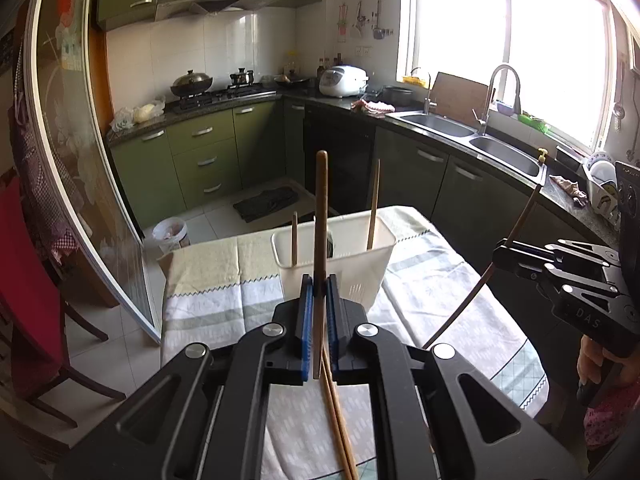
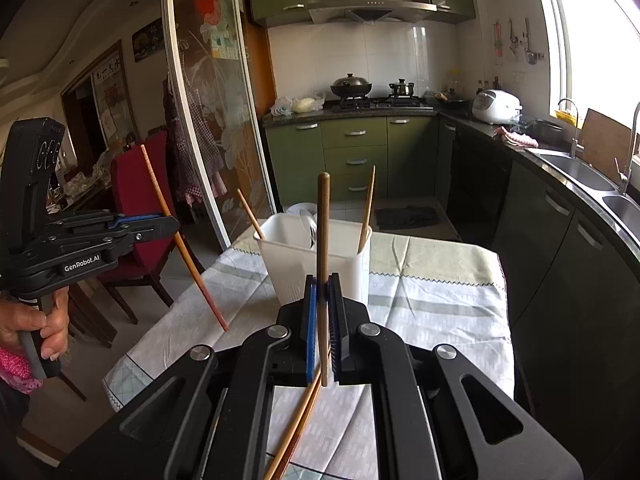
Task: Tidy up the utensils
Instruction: 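Lower both chopsticks into the white holder and open both grippers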
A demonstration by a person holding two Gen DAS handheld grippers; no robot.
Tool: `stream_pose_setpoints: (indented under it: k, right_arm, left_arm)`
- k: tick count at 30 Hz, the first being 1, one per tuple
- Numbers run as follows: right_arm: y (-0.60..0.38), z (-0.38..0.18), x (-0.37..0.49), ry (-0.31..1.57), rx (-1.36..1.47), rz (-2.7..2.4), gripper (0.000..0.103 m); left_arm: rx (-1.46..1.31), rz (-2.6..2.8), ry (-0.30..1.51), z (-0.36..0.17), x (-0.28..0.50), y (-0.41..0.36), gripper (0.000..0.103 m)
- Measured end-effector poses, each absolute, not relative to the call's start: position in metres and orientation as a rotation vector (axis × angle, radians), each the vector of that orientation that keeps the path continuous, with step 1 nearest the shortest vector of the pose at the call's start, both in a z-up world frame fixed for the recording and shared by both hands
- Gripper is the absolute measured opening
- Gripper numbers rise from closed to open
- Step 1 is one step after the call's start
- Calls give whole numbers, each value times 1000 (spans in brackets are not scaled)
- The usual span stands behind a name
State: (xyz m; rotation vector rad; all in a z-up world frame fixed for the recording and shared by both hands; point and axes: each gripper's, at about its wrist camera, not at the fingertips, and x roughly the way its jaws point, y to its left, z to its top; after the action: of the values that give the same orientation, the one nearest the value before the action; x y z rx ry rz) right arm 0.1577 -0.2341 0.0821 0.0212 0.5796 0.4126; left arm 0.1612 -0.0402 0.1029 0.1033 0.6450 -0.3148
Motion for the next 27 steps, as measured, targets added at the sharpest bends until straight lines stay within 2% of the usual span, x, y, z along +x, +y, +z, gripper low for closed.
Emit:
stream_pose_setpoints:
  k: [11,20,27]
  right_arm:
    - [-233,155,173,404,60,417,7]
    - [-228,173,216,331,91,391,7]
    - [-217,165,258,340,104,371,7]
  left_arm:
    - [55,-282,443,160,201,-66,7]
    - [38,-230,456,131,240,-69,7]
    - [59,-218,531,100,258,-65,7]
